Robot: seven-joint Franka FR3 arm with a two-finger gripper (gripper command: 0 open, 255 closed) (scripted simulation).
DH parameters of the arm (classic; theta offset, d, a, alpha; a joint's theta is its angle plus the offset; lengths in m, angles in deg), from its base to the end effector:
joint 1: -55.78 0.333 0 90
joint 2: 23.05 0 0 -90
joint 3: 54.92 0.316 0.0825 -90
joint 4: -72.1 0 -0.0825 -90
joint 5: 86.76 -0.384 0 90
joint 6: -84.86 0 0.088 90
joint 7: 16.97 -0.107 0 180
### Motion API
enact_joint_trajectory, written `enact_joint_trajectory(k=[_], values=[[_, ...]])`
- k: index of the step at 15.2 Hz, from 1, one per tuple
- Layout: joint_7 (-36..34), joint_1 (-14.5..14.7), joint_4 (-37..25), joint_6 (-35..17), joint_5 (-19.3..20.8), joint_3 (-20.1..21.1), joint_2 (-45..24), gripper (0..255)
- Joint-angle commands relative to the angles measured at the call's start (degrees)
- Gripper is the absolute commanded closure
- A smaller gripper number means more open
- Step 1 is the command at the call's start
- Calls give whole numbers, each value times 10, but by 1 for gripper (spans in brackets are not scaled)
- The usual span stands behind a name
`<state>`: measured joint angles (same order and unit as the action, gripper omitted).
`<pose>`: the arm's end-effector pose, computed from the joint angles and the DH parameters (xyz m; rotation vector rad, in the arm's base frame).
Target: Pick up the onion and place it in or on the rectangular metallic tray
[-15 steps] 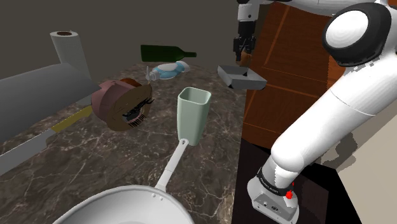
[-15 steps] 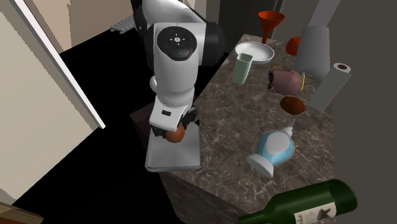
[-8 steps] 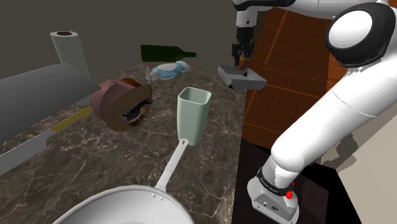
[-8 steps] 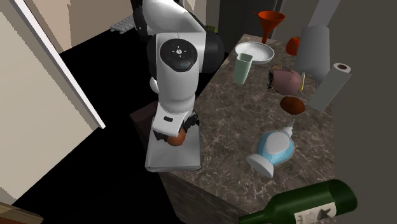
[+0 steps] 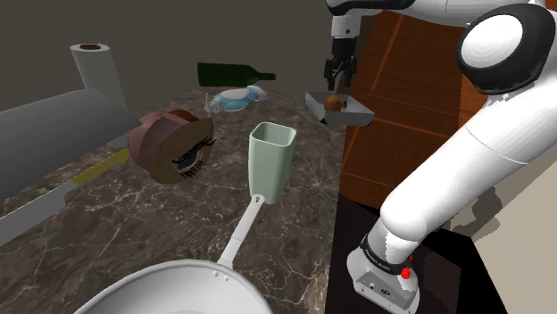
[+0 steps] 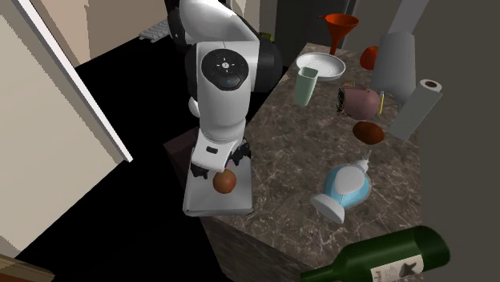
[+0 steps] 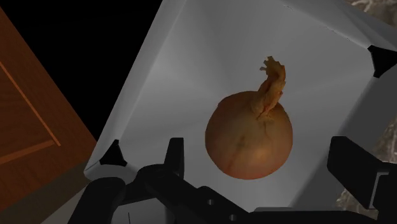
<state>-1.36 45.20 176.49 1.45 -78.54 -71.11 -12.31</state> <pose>0.4163 -0.2413 0.5923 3.0923 -0.2922 -0.3214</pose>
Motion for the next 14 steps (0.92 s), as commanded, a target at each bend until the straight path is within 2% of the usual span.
enact_joint_trajectory(k=[1, 2, 6, 14], values=[[0, 0, 0, 0, 0, 0, 0, 0], [0, 0, 0, 0, 0, 0, 0, 0], [9, 2, -110, 75, -8, 1, -36, 0], [9, 2, -110, 75, -8, 1, -36, 0]])
